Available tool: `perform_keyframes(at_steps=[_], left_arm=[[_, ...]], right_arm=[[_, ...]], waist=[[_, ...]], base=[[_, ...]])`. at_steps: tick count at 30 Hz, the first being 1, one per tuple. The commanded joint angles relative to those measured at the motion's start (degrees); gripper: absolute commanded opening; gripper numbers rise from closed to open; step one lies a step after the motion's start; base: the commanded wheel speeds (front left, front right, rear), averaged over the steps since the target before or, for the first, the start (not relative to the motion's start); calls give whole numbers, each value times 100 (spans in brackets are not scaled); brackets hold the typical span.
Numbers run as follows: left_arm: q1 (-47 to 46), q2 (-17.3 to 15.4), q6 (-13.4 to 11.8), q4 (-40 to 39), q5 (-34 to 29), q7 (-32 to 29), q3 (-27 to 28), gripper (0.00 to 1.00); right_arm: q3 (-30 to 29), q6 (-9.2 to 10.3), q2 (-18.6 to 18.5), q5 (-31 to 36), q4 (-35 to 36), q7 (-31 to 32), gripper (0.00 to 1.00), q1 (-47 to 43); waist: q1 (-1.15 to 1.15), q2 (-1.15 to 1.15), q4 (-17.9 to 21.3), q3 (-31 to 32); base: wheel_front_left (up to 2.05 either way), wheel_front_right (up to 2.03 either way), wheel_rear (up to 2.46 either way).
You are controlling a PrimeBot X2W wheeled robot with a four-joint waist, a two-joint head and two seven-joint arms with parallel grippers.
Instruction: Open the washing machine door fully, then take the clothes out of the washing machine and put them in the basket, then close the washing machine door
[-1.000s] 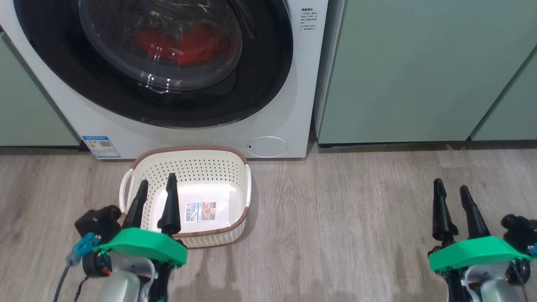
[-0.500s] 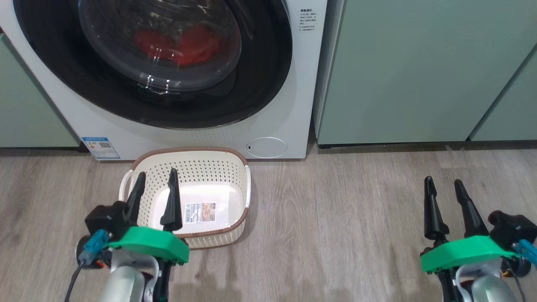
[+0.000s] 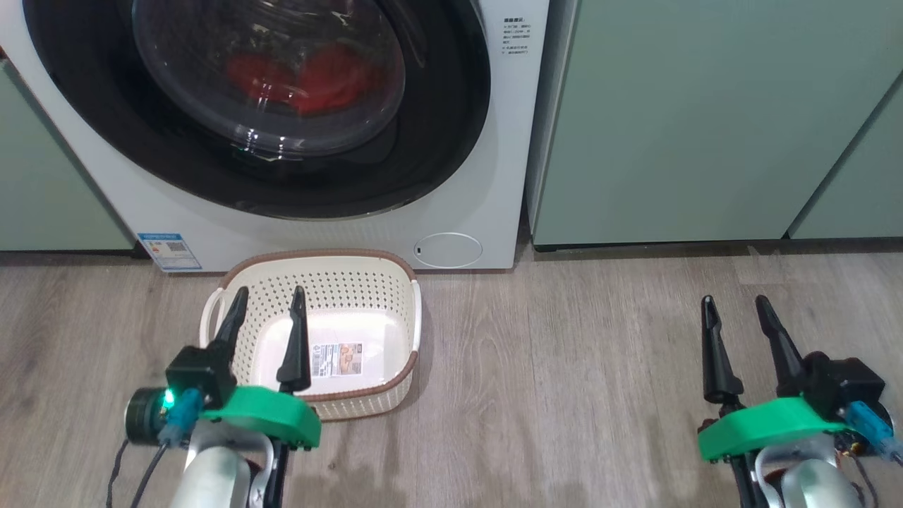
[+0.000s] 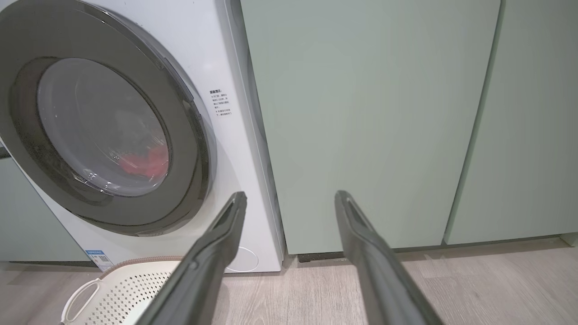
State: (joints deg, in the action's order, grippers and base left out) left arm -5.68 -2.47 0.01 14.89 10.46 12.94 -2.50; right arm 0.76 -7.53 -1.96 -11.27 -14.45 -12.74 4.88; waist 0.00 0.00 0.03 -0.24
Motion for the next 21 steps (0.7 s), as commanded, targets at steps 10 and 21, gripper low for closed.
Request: perform_keyframes(at_steps=[10, 21], left_arm=[[-422, -43, -14, 203, -447, 206, 202, 100], [-472, -42, -18, 471, -181, 206, 219, 100]], right_arm=[[173, 4, -92, 327, 47, -226, 100, 299], [174, 4, -92, 119, -145, -226, 100, 271]], waist=[[0, 0, -5, 12], [0, 0, -9, 2]], base=[[0, 0, 0], [0, 0, 0]])
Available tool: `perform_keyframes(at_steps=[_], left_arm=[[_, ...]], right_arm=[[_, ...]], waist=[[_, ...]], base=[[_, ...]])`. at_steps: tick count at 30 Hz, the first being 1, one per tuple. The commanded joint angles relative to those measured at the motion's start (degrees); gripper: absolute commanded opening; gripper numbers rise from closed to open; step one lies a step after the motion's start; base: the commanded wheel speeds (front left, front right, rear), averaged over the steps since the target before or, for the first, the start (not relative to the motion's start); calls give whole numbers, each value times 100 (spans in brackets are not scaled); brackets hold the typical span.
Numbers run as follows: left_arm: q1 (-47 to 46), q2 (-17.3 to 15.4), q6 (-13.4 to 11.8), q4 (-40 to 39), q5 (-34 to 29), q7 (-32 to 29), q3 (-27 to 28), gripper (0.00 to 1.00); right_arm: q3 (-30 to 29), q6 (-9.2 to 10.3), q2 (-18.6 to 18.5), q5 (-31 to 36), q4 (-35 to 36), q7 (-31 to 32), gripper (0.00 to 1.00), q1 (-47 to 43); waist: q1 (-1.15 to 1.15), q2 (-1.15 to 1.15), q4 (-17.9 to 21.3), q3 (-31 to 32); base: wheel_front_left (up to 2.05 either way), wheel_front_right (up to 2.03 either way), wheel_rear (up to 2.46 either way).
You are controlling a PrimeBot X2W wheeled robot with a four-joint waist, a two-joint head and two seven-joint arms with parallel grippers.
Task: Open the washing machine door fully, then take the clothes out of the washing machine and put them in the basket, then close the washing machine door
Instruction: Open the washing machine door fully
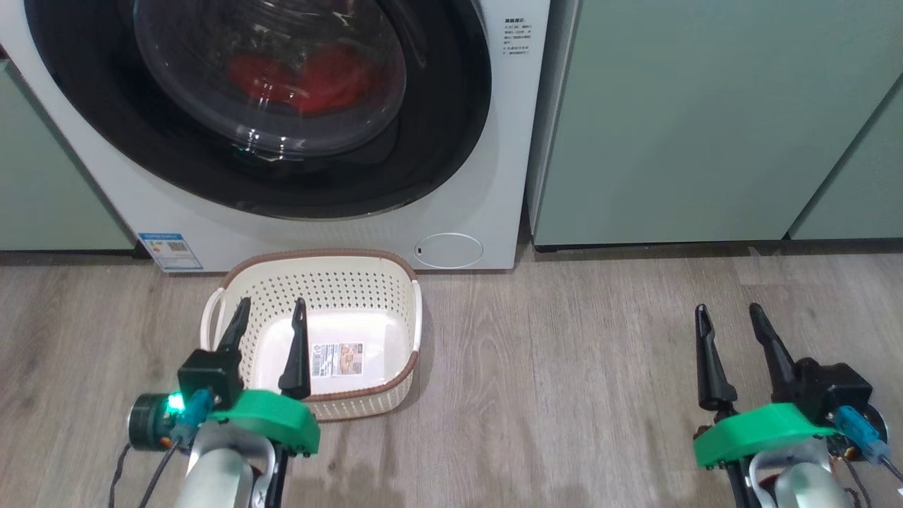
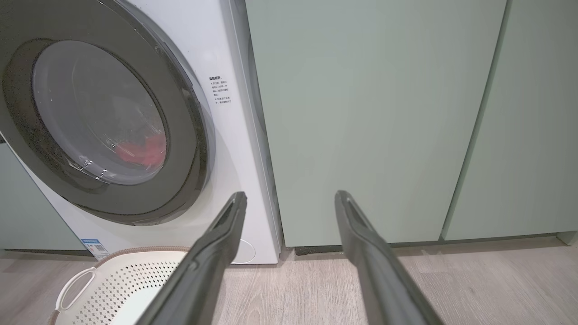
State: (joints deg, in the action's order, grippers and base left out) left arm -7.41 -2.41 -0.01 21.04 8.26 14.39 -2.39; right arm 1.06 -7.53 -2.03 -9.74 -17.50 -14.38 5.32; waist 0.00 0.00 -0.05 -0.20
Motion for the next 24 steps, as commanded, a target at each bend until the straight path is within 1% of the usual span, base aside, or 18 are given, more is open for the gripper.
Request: perform_keyframes(at_steps=[1, 17, 18, 19, 20, 21, 22, 24], left_arm=[[-304, -47, -14, -134, 56, 61, 211, 100], [-321, -47, -16, -91, 93, 61, 208, 100], [-324, -47, -18, -87, 96, 61, 204, 100], [-328, -47, -20, -82, 100, 61, 198, 100], [-335, -47, -19, -77, 104, 61, 192, 100], [-341, -47, -20, -73, 109, 61, 187, 100], [-342, -47, -21, -74, 116, 61, 184, 100], [-338, -47, -19, -81, 132, 61, 174, 100]], right_arm=[[147, 4, -85, -35, 152, -62, 100, 225], [292, 4, -85, -1, 140, -62, 100, 231], [300, 4, -85, 3, 137, -62, 82, 235], [308, 4, -85, 3, 135, -62, 55, 243], [319, 4, -85, -60, 129, -62, 36, 258], [319, 4, -85, -263, 100, -62, 2, 268], [312, 4, -85, -464, 67, -62, 0, 293], [279, 4, -85, -899, 25, -62, 0, 389]], waist=[[0, 0, -1, -3], [0, 0, -29, -10], [0, 0, -34, -13], [0, 0, -41, -17], [0, 0, -49, -24], [0, 0, -56, -30], [0, 0, -62, -39], [0, 0, -78, -71]], base=[[0, 0, 0], [0, 0, 0], [0, 0, 0], [0, 0, 0], [0, 0, 0], [0, 0, 0], [0, 0, 0], [0, 0, 0]])
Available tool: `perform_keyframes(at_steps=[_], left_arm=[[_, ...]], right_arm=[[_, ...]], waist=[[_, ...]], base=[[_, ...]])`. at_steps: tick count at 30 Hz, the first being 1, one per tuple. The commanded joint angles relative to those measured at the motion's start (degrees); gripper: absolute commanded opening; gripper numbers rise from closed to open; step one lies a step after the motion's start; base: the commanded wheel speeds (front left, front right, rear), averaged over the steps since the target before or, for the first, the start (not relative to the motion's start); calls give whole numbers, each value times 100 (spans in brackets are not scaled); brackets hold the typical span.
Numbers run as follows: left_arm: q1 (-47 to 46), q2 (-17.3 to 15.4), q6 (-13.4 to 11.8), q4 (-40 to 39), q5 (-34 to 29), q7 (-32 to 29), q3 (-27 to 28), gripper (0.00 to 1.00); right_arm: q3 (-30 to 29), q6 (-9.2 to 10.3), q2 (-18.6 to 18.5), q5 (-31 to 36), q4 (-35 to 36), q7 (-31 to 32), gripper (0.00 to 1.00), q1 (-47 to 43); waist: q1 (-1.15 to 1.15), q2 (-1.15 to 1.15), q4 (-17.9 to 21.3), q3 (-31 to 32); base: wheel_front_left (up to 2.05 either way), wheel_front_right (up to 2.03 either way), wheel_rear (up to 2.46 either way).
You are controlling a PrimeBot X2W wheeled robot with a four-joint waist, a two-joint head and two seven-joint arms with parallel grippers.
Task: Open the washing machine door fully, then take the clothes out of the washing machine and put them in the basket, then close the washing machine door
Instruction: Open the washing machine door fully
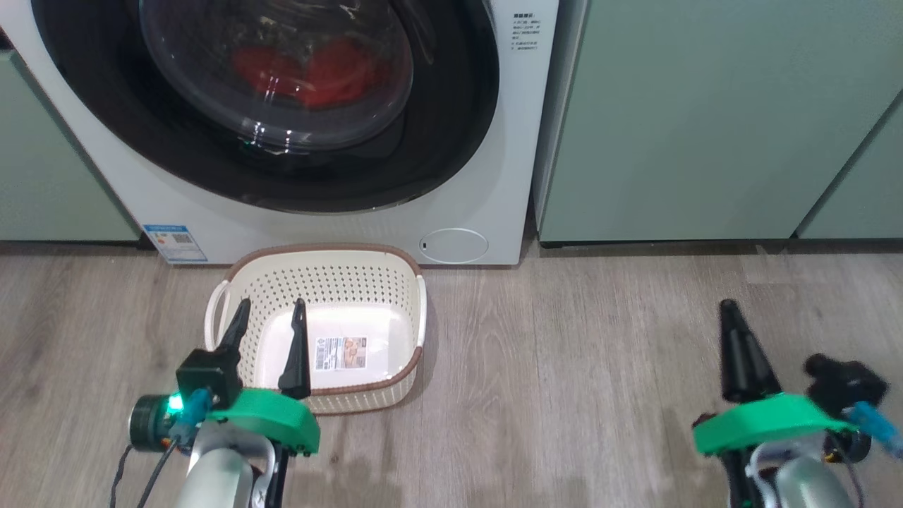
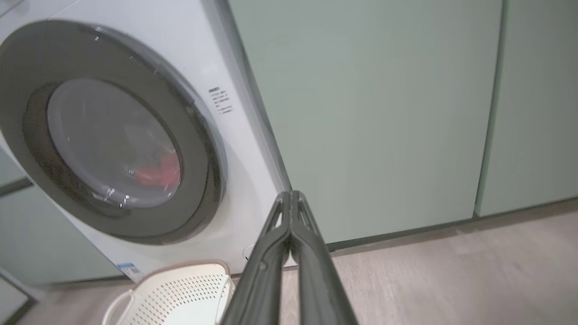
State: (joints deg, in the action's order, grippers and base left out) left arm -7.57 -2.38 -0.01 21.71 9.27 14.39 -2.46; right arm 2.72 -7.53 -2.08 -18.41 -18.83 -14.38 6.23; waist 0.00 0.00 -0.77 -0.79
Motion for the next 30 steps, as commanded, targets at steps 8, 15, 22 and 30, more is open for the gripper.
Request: perform_keyframes(at_steps=[8, 15, 22, 30], left_arm=[[-348, -50, -5, -158, 149, 61, 118, 100], [-492, -50, -23, -227, 268, 61, -79, 100], [-690, -50, -58, -331, 368, 61, -265, 100], [-924, -50, -133, -427, 543, 61, -537, 100]], right_arm=[[-260, 4, -79, -2334, -112, -62, 0, 1036], [-153, 4, -628, -4952, -462, -59, 0, 1887], [-129, 4, -1344, -6980, -846, 1109, 0, 2844], [-168, 4, -1670, -7591, -1369, 2587, 0, 3965]], waist=[[0, 0, -166, -254], [0, 0, -462, -641], [0, 0, -728, -1147], [0, 0, -938, -1694]], base=[[0, 0, 0], [0, 0, 0], [0, 0, 0], [0, 0, 0]])
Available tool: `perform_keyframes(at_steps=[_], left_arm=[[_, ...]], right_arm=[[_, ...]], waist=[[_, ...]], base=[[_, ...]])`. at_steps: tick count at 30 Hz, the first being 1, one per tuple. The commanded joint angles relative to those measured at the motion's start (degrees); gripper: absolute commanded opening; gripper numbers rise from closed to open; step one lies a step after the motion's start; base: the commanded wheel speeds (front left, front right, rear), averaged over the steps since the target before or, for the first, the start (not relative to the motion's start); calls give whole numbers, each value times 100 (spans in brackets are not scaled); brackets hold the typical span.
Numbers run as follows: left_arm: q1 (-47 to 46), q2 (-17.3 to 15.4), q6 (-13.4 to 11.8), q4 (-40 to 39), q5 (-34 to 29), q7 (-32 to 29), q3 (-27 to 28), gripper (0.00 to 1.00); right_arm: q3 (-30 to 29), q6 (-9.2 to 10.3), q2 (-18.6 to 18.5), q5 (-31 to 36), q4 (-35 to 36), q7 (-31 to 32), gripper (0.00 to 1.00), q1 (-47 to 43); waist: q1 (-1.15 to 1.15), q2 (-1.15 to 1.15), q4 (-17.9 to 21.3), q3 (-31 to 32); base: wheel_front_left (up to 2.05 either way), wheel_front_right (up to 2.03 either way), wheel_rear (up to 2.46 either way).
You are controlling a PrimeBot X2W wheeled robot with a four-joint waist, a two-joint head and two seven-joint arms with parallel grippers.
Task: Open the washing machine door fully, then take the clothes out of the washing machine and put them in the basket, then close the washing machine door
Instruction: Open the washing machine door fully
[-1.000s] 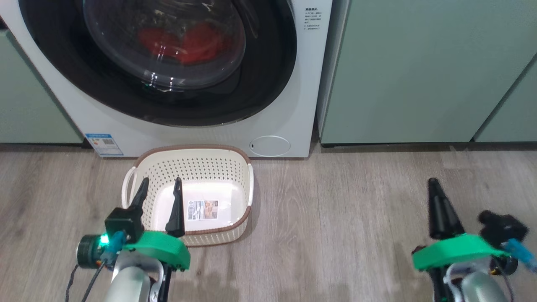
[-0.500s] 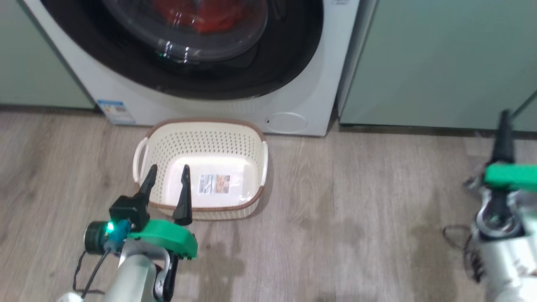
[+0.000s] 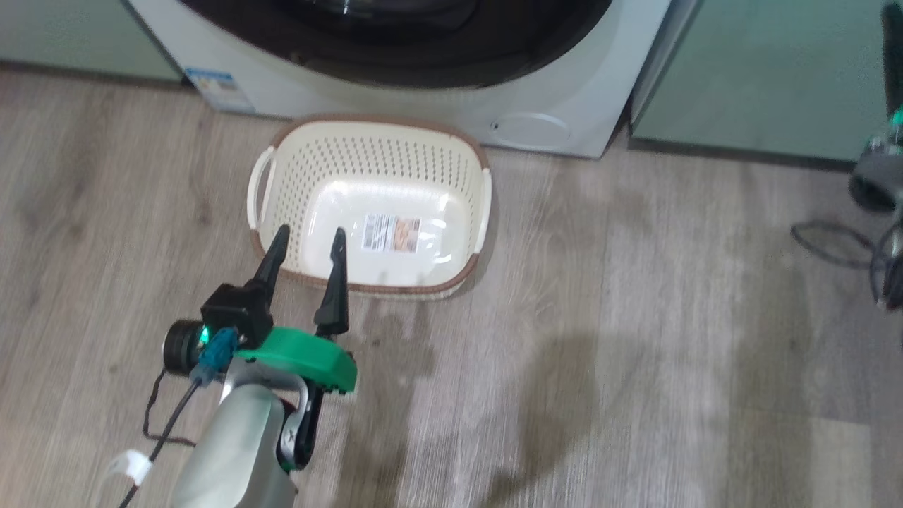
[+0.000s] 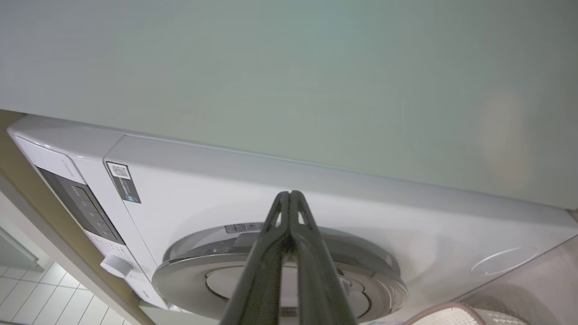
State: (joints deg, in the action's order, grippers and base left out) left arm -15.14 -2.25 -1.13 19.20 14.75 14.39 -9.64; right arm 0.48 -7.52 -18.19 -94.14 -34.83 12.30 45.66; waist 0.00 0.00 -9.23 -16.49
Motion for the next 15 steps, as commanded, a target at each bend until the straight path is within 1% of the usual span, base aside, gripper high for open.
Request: perform_keyframes(at_steps=[1, 6, 8, 15], left_arm=[[-204, -63, -37, -196, 19, 61, 146, 100], [-397, -63, -95, -268, 110, 61, -18, 100], [-472, -63, -115, -286, 145, 61, -80, 100], [-646, -63, -194, -336, 298, 61, -254, 100]], right_arm=[[78, 3, -87, -23, 162, 79, 0, 193], [265, 3, -139, 60, -74, 732, 0, 1004], [432, 3, -192, 255, -88, 874, 0, 1259], [705, 3, -194, 394, -225, 1379, 0, 1960]], waist=[[0, 0, -112, -207], [0, 0, -221, -555], [0, 0, -277, -655], [0, 0, -485, -927]], base=[[0, 0, 0], [0, 0, 0], [0, 0, 0], [0, 0, 0]])
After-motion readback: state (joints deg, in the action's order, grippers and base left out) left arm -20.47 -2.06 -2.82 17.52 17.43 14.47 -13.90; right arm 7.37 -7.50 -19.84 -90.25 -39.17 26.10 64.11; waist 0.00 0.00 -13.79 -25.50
